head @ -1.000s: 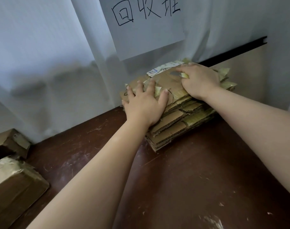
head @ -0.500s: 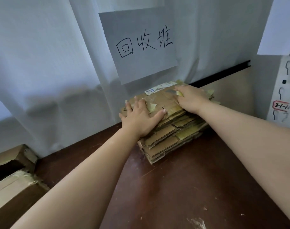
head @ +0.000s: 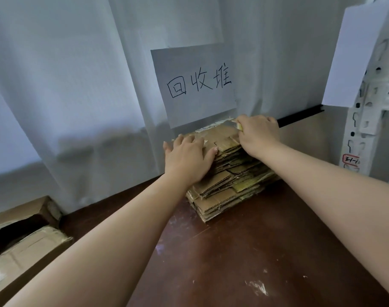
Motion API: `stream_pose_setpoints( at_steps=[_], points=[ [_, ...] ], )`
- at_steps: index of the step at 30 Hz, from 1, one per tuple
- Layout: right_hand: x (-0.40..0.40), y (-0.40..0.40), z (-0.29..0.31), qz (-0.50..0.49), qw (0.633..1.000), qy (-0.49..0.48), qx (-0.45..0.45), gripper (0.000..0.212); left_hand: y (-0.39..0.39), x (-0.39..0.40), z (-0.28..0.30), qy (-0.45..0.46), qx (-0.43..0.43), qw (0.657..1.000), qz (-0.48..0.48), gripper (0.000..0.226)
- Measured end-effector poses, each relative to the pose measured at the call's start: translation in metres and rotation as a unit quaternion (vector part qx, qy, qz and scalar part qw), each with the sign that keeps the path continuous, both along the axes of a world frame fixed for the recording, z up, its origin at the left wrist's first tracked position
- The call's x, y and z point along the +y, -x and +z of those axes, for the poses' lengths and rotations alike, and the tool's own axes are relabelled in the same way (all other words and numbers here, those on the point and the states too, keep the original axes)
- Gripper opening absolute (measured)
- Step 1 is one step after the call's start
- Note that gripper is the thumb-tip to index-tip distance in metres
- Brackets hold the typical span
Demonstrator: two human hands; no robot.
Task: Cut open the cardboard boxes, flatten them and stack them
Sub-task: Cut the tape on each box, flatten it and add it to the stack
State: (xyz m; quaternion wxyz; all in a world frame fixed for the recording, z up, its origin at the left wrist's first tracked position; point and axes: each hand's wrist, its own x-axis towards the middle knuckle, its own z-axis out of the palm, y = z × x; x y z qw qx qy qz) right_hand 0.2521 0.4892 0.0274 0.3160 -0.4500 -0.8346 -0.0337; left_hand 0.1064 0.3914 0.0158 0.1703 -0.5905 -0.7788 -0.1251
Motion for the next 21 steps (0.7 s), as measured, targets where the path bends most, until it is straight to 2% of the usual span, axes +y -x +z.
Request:
stream_pose_setpoints(
  at_steps=[6, 16, 21],
  points=[
    [-0.03, -0.004, 0.002, -0.003, 1.0, -0.01, 0.0, 0.02, 0.014, -0.048, 0.011, -0.003, 0.018, 1.0, 0.011, 0.057],
    [-0.146, 0.074, 0.005, 0.139, 0.99, 0.006, -0.032, 0.021, 0.084, -0.198, 0.016, 0.019, 0.067, 0.992, 0.104, 0.061],
    [-0.211, 0.129, -0.002, 0.216, 0.974, 0.025, -0.065, 0.024, 0.134, -0.289, 0.013, 0.012, 0.051, 0.985, 0.166, 0.061]
  ],
)
